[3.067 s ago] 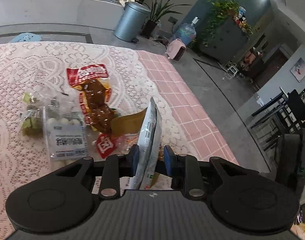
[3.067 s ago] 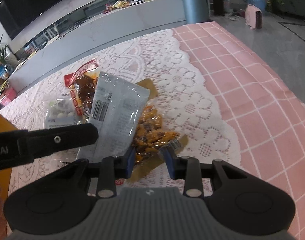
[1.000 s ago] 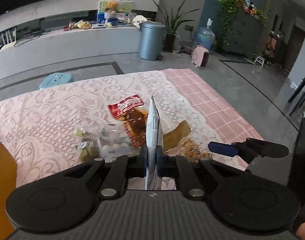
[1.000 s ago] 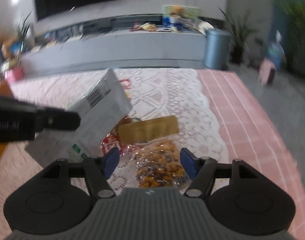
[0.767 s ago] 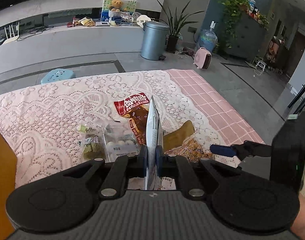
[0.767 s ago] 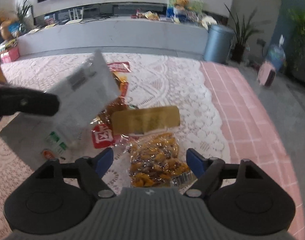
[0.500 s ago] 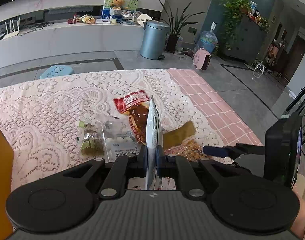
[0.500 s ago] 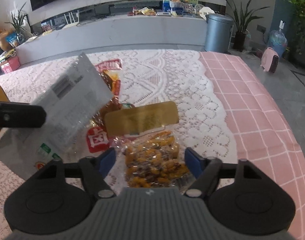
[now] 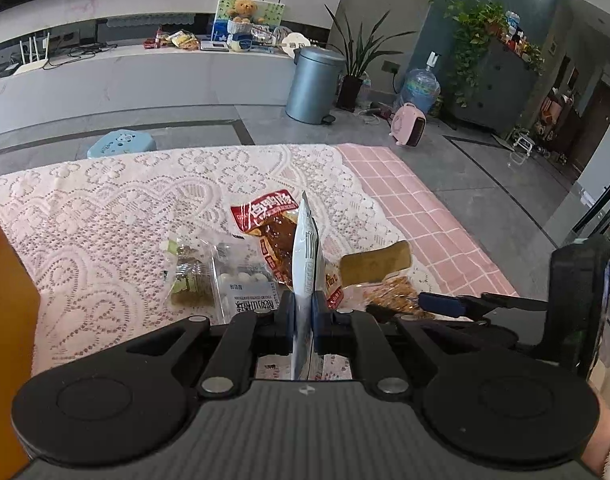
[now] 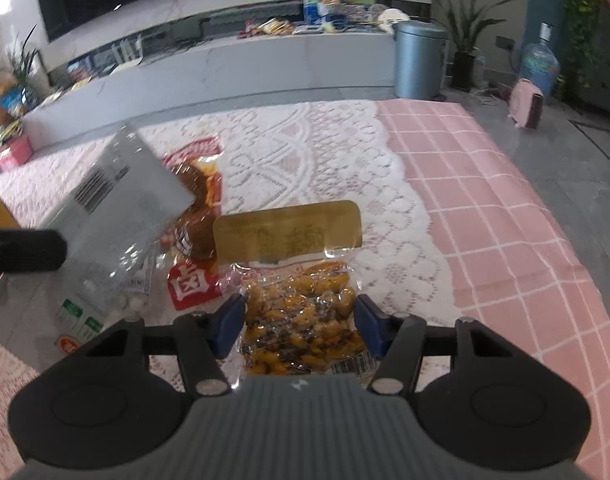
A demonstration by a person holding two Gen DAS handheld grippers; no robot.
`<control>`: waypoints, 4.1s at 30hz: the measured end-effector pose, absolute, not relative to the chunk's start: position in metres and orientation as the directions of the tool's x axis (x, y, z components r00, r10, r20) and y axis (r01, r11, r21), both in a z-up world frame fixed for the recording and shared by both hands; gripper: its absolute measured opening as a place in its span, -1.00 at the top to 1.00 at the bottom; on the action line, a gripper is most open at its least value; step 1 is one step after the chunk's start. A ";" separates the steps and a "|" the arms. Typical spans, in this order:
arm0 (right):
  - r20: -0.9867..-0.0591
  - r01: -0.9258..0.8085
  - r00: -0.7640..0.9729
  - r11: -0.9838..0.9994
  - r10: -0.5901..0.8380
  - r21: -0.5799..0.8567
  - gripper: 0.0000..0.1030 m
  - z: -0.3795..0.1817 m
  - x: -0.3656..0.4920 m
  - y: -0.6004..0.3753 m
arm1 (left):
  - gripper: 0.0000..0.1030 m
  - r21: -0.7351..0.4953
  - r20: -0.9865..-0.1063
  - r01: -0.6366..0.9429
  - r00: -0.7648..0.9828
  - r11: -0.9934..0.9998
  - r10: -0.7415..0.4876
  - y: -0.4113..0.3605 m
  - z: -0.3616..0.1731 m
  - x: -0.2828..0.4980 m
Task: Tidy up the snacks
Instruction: 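Grasp the vacuum-packed orange nut pack with the right tool while the left tool holds the strip, then carry the white strip with the left tool while the right tool carries the nut pack over the box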
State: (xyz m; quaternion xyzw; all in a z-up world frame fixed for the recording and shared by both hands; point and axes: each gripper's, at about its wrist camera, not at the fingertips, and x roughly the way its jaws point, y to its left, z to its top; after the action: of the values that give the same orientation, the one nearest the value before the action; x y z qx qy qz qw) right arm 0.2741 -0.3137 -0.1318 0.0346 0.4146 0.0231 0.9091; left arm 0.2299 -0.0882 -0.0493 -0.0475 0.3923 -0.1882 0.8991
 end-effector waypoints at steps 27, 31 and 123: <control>-0.507 -0.092 0.840 0.973 0.191 0.214 -0.13 0.014 0.148 -0.222 | 0.84 -0.221 -0.563 0.214 0.768 0.952 -0.304 0.014 0.044 0.139; -0.533 -0.133 0.801 0.950 0.272 0.284 -0.12 0.017 0.140 -0.196 | 0.84 -0.216 -0.542 0.185 0.794 0.959 -0.275 0.037 0.058 0.127; -0.671 -0.575 0.469 0.775 0.574 0.261 -0.28 0.016 0.238 -0.033 | 0.84 -0.351 -0.646 -0.113 0.747 0.930 -0.153 0.207 -0.002 0.165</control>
State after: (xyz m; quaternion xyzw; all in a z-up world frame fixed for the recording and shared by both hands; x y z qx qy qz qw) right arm 0.2381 -0.0327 0.0162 -0.0005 0.3910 0.3354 0.8571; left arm 0.1654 0.2072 -0.0025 -0.1873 0.3552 -0.0111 0.9158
